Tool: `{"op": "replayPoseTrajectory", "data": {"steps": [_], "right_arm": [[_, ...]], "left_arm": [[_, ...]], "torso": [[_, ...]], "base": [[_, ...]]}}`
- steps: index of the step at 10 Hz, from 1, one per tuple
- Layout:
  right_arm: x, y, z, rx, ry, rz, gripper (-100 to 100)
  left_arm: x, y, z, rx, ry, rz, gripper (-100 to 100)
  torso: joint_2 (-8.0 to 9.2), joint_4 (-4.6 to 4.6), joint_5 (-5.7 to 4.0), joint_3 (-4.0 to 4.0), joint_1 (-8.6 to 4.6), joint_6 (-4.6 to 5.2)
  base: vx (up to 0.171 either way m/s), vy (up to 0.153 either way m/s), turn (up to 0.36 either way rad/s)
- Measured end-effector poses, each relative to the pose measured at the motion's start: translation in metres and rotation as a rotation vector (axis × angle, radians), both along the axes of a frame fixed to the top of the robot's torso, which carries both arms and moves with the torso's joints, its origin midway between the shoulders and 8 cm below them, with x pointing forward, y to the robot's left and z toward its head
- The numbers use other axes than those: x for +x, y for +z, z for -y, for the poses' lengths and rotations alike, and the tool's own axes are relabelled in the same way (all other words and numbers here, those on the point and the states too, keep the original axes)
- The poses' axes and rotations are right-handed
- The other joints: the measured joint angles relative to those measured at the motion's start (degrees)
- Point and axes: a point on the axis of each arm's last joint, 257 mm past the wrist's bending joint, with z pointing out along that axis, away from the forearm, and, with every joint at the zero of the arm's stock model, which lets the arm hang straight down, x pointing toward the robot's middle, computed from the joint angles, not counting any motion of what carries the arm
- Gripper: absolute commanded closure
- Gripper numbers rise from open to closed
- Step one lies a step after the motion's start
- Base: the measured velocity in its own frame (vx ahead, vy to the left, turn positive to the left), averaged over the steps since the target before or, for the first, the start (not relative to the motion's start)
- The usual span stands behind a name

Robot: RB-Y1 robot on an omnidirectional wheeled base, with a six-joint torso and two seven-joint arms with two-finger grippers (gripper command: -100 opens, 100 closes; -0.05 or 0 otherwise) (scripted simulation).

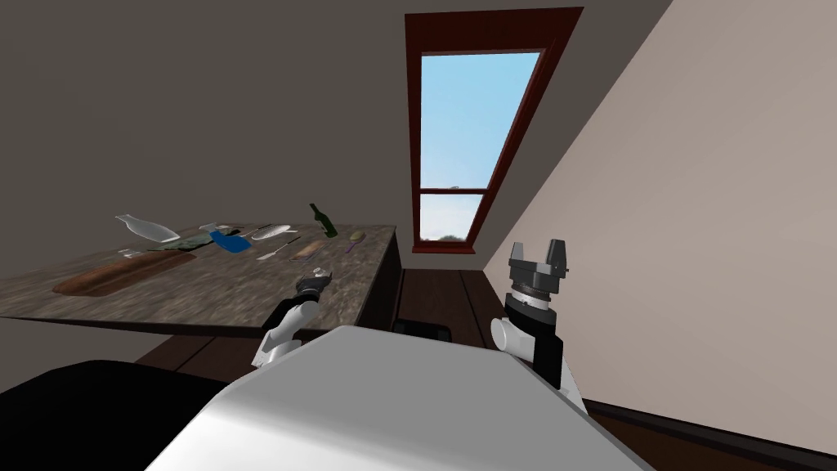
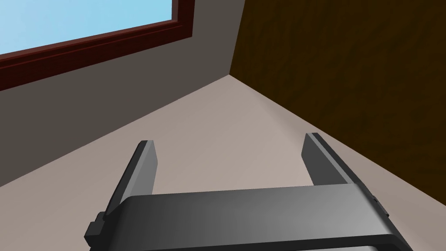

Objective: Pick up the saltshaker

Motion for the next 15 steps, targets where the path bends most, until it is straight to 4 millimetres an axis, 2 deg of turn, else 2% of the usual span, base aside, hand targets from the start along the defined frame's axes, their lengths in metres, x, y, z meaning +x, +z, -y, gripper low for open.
{"op": "replayPoseTrajectory", "data": {"steps": [4, 5, 6, 8, 15], "right_arm": [[0.000, 0.000, 0.000, 0.000, 0.000, 0.000, 0], [0.000, 0.000, 0.000, 0.000, 0.000, 0.000, 0], [0.000, 0.000, 0.000, 0.000, 0.000, 0.000, 0], [0.000, 0.000, 0.000, 0.000, 0.000, 0.000, 0], [0.000, 0.000, 0.000, 0.000, 0.000, 0.000, 0]], "left_arm": [[0.000, -0.001, 0.000, -0.003, 0.001, 0.001, 100], [0.000, -0.001, 0.000, -0.004, 0.001, 0.002, 0], [0.000, -0.001, 0.000, -0.004, 0.001, 0.002, 100], [0.000, -0.001, 0.001, -0.005, 0.001, 0.001, -100], [-0.007, 0.035, -0.002, -0.079, -0.025, 0.065, -100]], "torso": [[0.06, 0.00, -0.04, 0.03, -0.04, 0.02], [0.05, 0.00, -0.05, 0.02, -0.05, 0.02], [0.04, 0.00, -0.05, 0.02, -0.05, 0.03], [0.02, -0.01, -0.06, 0.01, -0.01, 0.02], [0.25, 0.05, -0.11, 0.14, -0.25, 0.02]], "base": [[0.000, 0.000, 0.000], [0.000, 0.000, 0.000], [0.000, 0.000, 0.000], [-0.023, -0.031, -0.017], [-0.064, -0.070, -0.019]]}}
